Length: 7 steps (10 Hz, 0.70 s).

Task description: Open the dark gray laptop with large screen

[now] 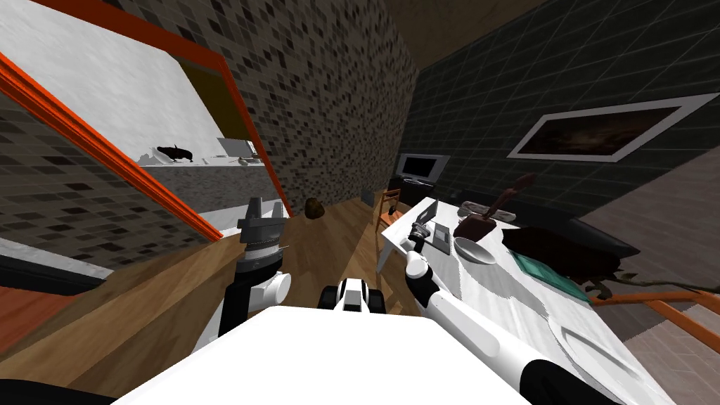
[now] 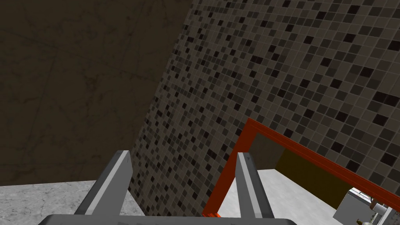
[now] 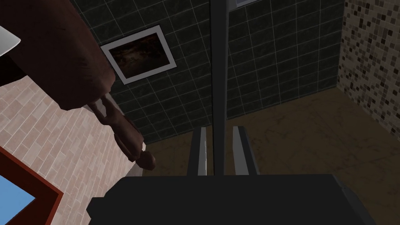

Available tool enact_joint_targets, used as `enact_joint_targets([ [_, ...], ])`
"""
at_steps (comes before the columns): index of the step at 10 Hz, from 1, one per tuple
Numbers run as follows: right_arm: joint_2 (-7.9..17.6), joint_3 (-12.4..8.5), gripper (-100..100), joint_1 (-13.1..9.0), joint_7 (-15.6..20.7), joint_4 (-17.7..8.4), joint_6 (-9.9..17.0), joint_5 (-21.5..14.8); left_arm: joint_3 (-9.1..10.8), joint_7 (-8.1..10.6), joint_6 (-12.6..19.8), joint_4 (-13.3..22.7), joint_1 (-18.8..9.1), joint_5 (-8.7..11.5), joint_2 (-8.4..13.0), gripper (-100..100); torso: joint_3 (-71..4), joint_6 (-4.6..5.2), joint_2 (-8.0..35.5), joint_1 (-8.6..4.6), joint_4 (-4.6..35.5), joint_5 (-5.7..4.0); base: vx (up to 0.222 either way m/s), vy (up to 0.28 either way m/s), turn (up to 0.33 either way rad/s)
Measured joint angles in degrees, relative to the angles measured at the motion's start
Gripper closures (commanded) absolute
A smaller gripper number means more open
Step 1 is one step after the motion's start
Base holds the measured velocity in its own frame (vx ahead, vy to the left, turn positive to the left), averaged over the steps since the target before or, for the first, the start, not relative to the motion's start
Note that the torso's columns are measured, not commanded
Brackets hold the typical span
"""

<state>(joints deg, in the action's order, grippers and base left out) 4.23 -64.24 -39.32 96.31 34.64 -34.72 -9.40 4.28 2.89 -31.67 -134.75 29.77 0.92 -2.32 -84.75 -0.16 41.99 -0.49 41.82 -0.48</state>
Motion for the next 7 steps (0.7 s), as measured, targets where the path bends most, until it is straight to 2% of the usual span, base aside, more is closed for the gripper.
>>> enact_joint_targets([
  [1, 0.44, -0.25, 100, 0.12, 0.76, -0.83, -1.21, 1.77, 0.01, 0.0, 0.0, 0.0, 0.0, 0.0, 0.0, 0, 0.0, 0.02, -0.02, -0.01, -0.02, -0.04, -0.044, -0.061, 0.079],
  [2, 0.28, -0.22, 100, 0.09, 1.06, -1.1, -1.69, 3.06, 0.01, 0.0, 0.0, 0.0, 0.02, 0.0, 0.0, 0, -0.11, 0.23, -0.2, 0.14, -0.08, 0.03, -0.098, -0.088, 0.346],
  [3, 1.56, -1.16, 100, -0.4, 2.72, -4.06, -4.05, 4.89, 0.0, 0.0, 0.0, 0.0, 0.0, 0.0, 0.0, 0, -0.13, -0.12, -0.22, 0.07, -0.11, -0.05, -0.096, -0.103, 0.283],
  [4, 0.52, -1.31, 100, 0.2, 3.75, -1.9, -4.03, 6.6, 0.01, 0.0, 0.0, 0.0, 0.01, 0.0, 0.0, 0, -0.15, -0.03, -0.26, 0.17, -0.08, 0.0, -0.035, -0.043, 0.042],
  [5, 0.32, -1.2, 100, 0.22, 3.95, -1.66, -3.63, 8.18, 0.01, 0.0, 0.0, 0.0, 0.02, 0.0, 0.0, 0, -0.25, 0.22, -0.43, 0.18, -0.13, 0.05, -0.07, -0.069, 0.31],
  [6, 1.61, -1.94, 100, 0.03, 5.26, -4.25, -5.97, 9.96, 0.0, 0.0, 0.0, 0.0, 0.01, 0.0, 0.0, 0, -0.23, -0.09, -0.4, -0.01, -0.14, -0.07, -0.097, -0.085, 0.238],
  [7, 2.77, -2.21, 100, -0.27, 6.2, -6.77, -8.13, 11.7, 0.01, 0.0, 0.0, 0.0, 0.01, 0.0, 0.0, 0, -0.21, -0.02, -0.38, -0.07, -0.18, -0.15, -0.052, -0.038, 0.067],
])
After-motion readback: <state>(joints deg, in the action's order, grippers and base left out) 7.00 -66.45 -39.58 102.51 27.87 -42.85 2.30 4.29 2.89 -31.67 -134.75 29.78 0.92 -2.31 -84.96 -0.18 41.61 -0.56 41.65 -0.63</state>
